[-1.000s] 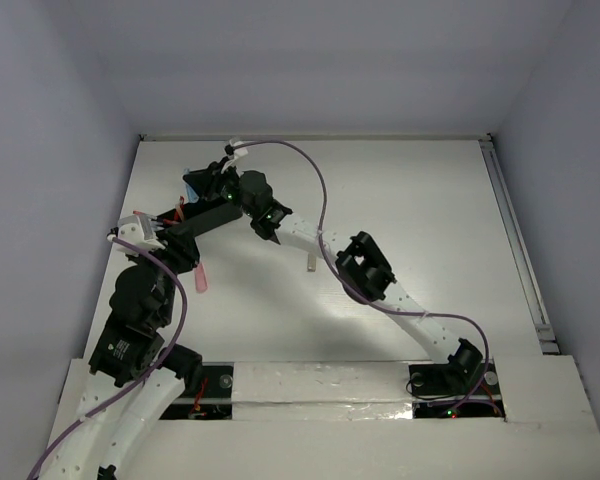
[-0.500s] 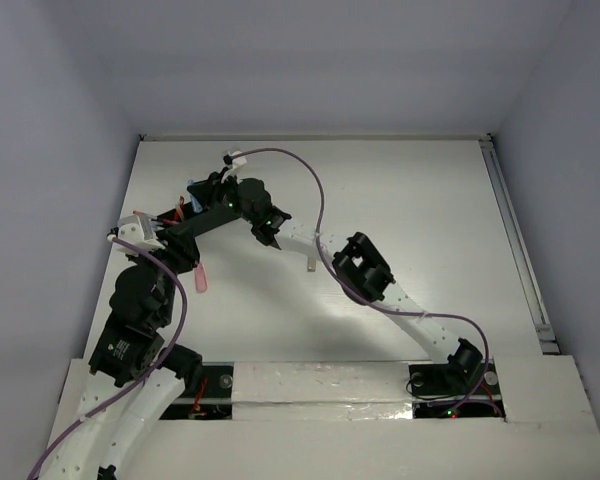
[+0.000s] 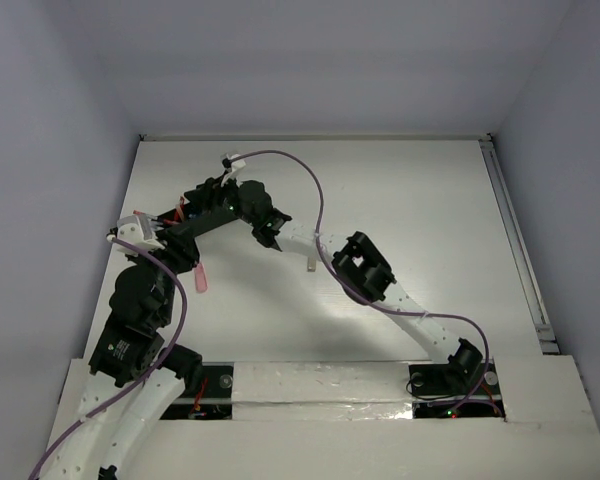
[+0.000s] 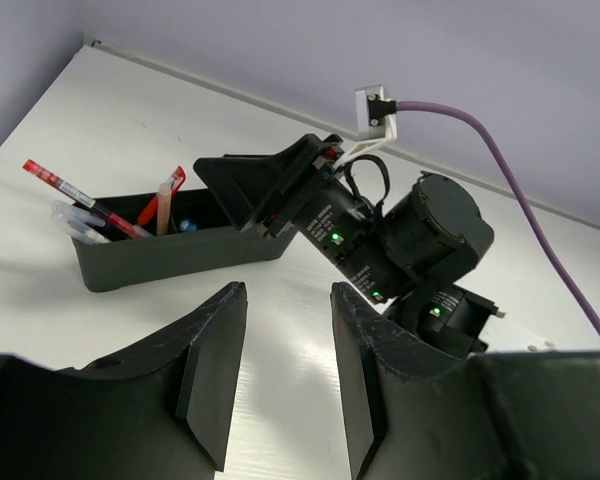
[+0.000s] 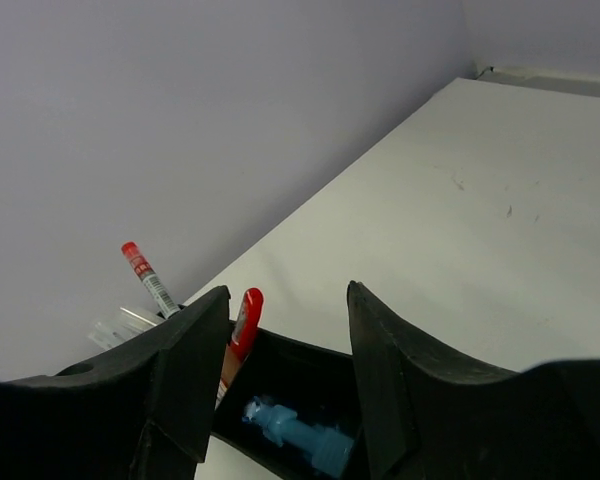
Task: Sort the stationery into containers
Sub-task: Place the pen in the storage box, then pick up the pen from the center of the board.
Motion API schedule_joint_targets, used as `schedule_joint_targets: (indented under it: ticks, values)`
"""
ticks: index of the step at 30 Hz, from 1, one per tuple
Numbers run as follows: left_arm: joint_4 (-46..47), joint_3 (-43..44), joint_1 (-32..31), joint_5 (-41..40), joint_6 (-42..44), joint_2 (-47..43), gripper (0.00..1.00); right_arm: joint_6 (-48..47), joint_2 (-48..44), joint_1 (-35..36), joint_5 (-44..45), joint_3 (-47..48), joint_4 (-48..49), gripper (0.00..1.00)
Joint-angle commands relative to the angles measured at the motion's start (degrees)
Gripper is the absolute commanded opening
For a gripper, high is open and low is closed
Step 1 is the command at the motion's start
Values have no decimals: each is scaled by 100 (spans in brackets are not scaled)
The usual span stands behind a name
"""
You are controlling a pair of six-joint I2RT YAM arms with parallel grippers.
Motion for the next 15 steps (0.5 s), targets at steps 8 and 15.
schedule_joint_targets:
  ticks: [8, 15]
  values:
    - [125, 148, 345, 35, -151, 162, 28, -207, -2740, 53, 83, -2704, 1440, 45]
    - [-139, 271, 397, 596, -669, 1240, 4, -287, -5026, 53, 1049, -5992, 1408, 0]
